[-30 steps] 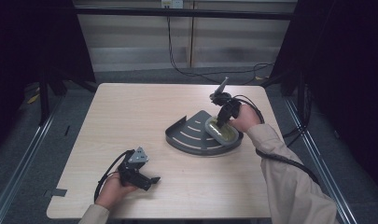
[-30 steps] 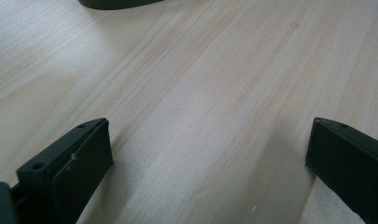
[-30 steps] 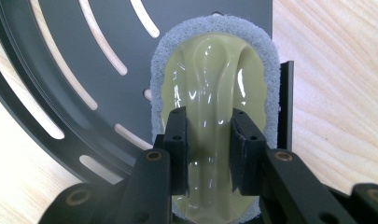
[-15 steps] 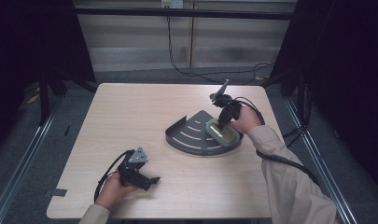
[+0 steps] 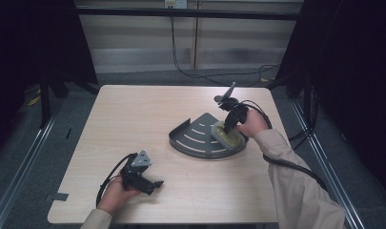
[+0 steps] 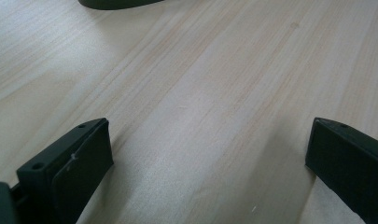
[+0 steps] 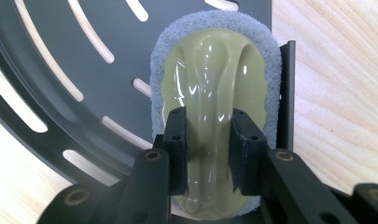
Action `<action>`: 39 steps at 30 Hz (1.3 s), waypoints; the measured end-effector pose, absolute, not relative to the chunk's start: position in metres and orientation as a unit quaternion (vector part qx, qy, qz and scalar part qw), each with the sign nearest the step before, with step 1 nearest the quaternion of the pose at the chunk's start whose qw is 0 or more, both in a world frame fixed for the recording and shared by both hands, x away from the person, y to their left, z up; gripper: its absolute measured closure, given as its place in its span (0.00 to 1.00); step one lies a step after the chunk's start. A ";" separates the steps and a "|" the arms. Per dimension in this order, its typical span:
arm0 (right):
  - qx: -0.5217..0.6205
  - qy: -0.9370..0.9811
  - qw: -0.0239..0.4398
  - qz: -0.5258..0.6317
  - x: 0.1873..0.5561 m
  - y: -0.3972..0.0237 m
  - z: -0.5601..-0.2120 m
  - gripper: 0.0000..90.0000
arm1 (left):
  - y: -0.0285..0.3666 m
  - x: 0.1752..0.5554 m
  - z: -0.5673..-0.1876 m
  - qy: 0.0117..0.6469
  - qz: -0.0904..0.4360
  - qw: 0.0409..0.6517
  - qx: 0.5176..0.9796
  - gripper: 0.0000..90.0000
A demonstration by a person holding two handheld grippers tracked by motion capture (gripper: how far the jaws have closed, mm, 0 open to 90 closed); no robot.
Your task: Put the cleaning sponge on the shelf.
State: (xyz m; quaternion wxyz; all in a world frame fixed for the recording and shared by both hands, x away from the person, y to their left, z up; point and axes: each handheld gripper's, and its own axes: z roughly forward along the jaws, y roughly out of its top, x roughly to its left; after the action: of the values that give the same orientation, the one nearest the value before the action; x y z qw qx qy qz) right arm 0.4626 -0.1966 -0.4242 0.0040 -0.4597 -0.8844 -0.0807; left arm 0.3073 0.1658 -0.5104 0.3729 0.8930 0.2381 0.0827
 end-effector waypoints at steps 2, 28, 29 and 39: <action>-0.460 -0.884 0.004 -0.084 0.462 -0.197 -0.424 0.77 | 0.166 0.307 -0.510 0.238 0.083 0.373 0.893 0.00; -0.467 -0.876 -0.031 -0.116 0.456 -0.194 -0.406 0.36 | 0.166 0.307 -0.510 0.237 0.082 0.372 0.893 0.00; -0.467 -0.875 -0.032 -0.119 0.456 -0.194 -0.406 0.34 | 0.166 0.307 -0.510 0.238 0.082 0.373 0.893 0.00; -0.469 -0.871 -0.039 -0.139 0.454 -0.196 -0.397 0.27 | 0.166 0.307 -0.510 0.237 0.082 0.373 0.893 0.00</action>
State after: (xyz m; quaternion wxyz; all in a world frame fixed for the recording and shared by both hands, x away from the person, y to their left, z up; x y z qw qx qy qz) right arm 0.4538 -0.1959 -0.3971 -0.0388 -0.4695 -0.8711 -0.1387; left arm 0.3074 0.1659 -0.5104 0.3725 0.8934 0.2372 0.0822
